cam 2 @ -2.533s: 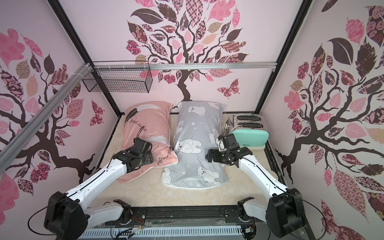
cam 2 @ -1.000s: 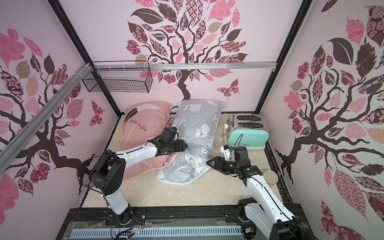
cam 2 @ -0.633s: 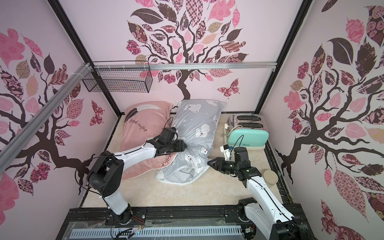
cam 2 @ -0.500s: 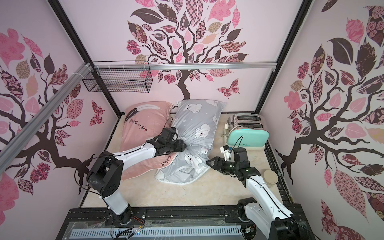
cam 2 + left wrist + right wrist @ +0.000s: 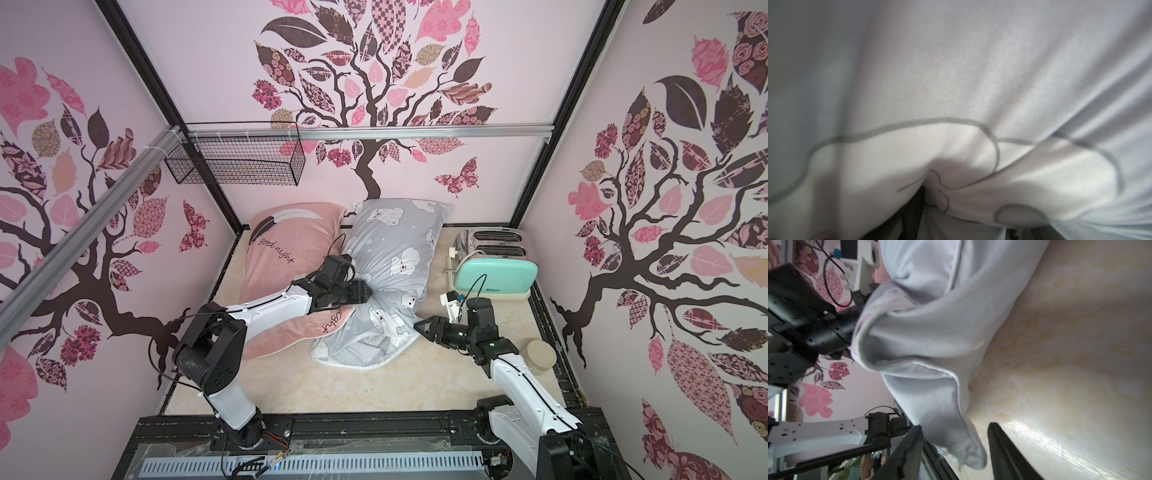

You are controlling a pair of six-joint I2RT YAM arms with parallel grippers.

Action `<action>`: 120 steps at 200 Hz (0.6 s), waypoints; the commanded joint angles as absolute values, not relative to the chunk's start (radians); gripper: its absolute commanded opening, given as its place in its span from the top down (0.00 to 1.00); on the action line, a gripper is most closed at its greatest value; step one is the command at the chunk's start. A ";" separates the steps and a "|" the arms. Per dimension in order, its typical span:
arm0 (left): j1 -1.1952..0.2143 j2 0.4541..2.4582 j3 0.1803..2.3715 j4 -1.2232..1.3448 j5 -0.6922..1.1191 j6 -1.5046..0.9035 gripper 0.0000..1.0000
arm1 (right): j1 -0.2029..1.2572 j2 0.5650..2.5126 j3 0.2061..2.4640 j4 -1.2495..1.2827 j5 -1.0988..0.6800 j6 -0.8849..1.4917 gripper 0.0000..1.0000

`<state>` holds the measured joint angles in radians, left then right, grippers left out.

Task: Zip up pillowcases
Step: Pick up the pillowcase from the center of the board.

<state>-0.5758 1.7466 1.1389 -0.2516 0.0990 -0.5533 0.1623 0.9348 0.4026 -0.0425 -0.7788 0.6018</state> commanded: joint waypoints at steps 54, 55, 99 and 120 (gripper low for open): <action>-0.508 1.739 1.085 -0.372 -0.058 -0.562 0.34 | 0.161 0.846 0.429 -0.050 -0.752 0.594 1.00; -0.508 1.738 1.085 -0.372 -0.057 -0.562 0.33 | 0.162 0.843 0.431 -0.054 -0.752 0.594 1.00; -0.509 1.578 1.086 -0.441 -0.073 -0.567 0.08 | 0.195 0.770 0.529 -0.259 -0.605 0.510 1.00; -0.509 1.444 1.089 -0.516 -0.093 -0.560 0.02 | 0.336 0.751 0.613 -0.387 -0.361 0.461 1.00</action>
<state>-0.5514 1.5620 1.0969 -0.3752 0.0525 -0.5659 0.2119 0.7807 0.5034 -0.2169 -0.6186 0.5430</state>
